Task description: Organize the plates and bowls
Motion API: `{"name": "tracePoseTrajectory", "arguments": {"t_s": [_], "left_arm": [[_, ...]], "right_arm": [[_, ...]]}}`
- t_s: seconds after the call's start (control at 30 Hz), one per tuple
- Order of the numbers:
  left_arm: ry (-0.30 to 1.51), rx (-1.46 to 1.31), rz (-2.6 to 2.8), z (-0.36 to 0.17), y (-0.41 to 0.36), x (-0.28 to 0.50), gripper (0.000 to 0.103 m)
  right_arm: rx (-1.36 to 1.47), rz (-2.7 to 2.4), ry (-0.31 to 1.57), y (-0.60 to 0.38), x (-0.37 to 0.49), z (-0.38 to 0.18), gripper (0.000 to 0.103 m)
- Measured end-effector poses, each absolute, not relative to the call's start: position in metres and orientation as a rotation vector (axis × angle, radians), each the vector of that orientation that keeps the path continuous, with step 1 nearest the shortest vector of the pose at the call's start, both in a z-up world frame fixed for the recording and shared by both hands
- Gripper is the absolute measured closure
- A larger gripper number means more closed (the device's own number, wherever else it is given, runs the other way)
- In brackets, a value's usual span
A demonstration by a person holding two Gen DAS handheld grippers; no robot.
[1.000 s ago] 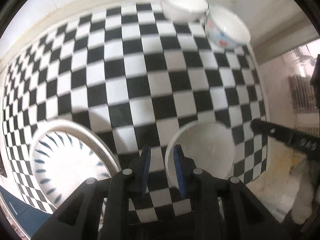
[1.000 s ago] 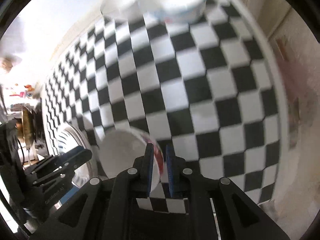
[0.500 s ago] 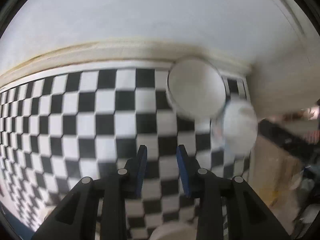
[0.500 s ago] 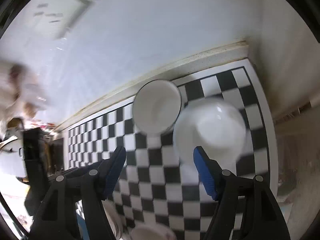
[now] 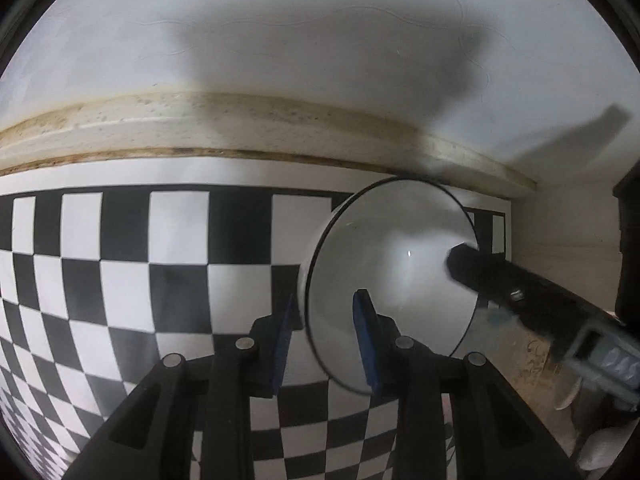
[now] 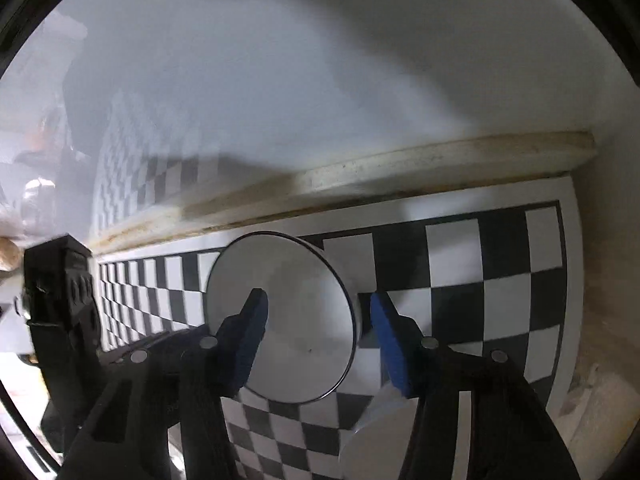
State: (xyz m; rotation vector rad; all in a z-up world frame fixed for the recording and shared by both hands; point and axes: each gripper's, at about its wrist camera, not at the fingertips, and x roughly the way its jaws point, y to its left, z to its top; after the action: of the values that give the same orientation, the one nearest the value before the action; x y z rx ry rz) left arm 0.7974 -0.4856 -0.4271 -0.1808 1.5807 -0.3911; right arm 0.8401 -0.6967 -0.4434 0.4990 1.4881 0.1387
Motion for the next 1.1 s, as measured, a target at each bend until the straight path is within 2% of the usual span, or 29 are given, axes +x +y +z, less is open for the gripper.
{"name": "tracePoseTrajectory", "arguments": {"t_s": [0.03,0.1,0.27,0.3,0.53,0.83,1.1], "left_arm": [[1.581,-0.181,-0.393,-0.429,-0.487,0.8,0.076],[1.581,-0.193,-0.391,-0.432,-0.488,0.804,0.076],[1.565,-0.179,-0.396,-0.432,-0.489,0.802,0.076],[1.562,-0.168,-0.398,-0.431,-0.489,0.802,0.076],[1.563,-0.149,-0.368,-0.429,-0.505,0.798,0.076],[1.532,-0.104,-0.373,-0.388,-0.512,0.783,0.076],[1.534,-0.013,-0.445,-0.365,-0.519,0.711,0.076]], "right_arm": [[0.492,0.142,1.498,-0.696,0.841,-0.447,0.049],[0.486,0.141,1.528,-0.694,0.84,-0.455,0.066],[0.422,0.109,1.571,-0.688,0.842,-0.477,0.092],[0.428,0.103,1.573,-0.69,0.841,-0.478,0.093],[0.449,0.099,1.588,-0.684,0.836,-0.474,0.094],[0.462,0.114,1.55,-0.674,0.809,-0.423,0.094],[0.532,0.094,1.528,-0.659,0.725,-0.391,0.094]]}}
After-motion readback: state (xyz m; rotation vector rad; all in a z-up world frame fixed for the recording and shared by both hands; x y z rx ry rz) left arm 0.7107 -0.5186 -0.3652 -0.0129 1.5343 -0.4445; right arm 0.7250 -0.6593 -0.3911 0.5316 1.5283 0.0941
